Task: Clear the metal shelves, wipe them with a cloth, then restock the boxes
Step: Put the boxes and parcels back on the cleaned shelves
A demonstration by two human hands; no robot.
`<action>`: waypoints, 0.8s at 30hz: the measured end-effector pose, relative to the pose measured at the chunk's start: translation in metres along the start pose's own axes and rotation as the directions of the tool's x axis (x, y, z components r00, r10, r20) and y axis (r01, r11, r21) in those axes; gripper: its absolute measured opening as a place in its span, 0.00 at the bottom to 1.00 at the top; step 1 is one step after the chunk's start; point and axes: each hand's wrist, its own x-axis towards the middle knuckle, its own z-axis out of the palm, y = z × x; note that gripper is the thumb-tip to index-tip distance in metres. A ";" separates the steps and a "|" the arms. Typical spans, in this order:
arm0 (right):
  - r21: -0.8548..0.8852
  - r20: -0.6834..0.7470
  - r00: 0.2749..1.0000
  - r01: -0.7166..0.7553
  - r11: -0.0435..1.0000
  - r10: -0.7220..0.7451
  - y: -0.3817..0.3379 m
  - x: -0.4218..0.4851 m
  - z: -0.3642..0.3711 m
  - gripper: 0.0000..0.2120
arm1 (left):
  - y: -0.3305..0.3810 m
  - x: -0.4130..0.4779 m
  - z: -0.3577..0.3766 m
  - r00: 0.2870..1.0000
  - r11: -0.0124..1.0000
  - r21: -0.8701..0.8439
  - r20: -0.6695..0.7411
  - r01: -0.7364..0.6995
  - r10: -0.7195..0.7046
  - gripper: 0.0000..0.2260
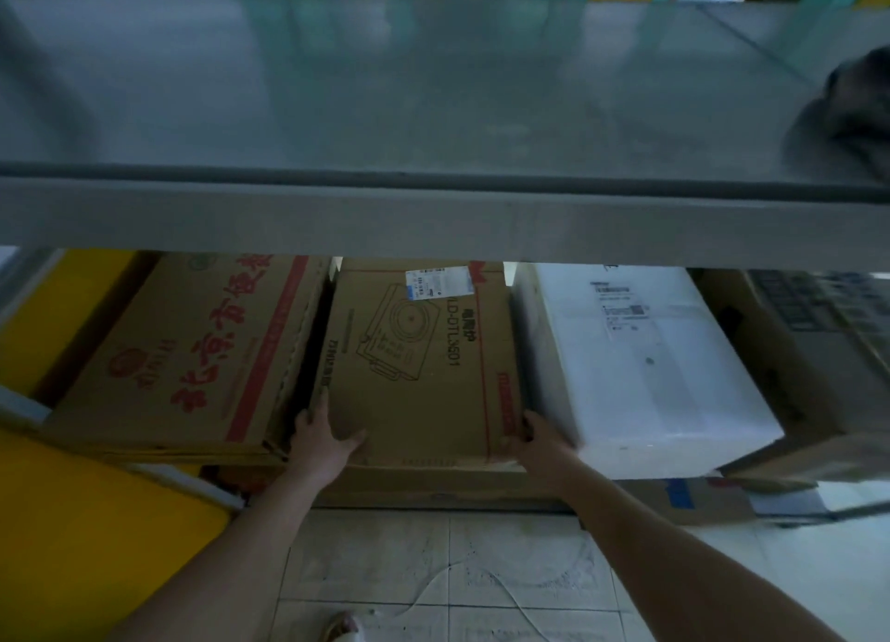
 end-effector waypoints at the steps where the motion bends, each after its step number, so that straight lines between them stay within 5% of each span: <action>1: -0.002 0.010 1.000 0.001 1.000 -0.001 0.005 0.001 -0.003 0.10 | 0.000 0.000 0.003 1.000 1.000 0.005 -0.006 -0.009 0.009 0.45; 12: 0.031 0.024 1.000 0.013 0.999 -0.014 0.005 -0.004 -0.008 0.11 | 0.008 -0.003 0.006 1.000 0.992 0.129 -0.022 -0.008 0.010 0.46; 16: 0.013 -0.084 0.991 0.109 0.994 -0.107 -0.013 -0.018 -0.023 0.10 | 0.059 -0.026 0.015 0.911 0.862 0.399 -0.130 -0.314 0.392 0.37; 19: 0.081 -0.238 0.956 0.194 0.978 -0.171 -0.025 -0.033 -0.059 0.10 | 0.125 -0.054 0.033 0.841 0.816 0.232 0.018 -0.530 0.541 0.30; 24: -0.002 -0.502 0.840 0.239 0.971 -0.207 0.003 -0.050 -0.135 0.14 | 0.217 -0.123 0.080 0.811 0.860 -0.134 0.288 -0.492 0.508 0.24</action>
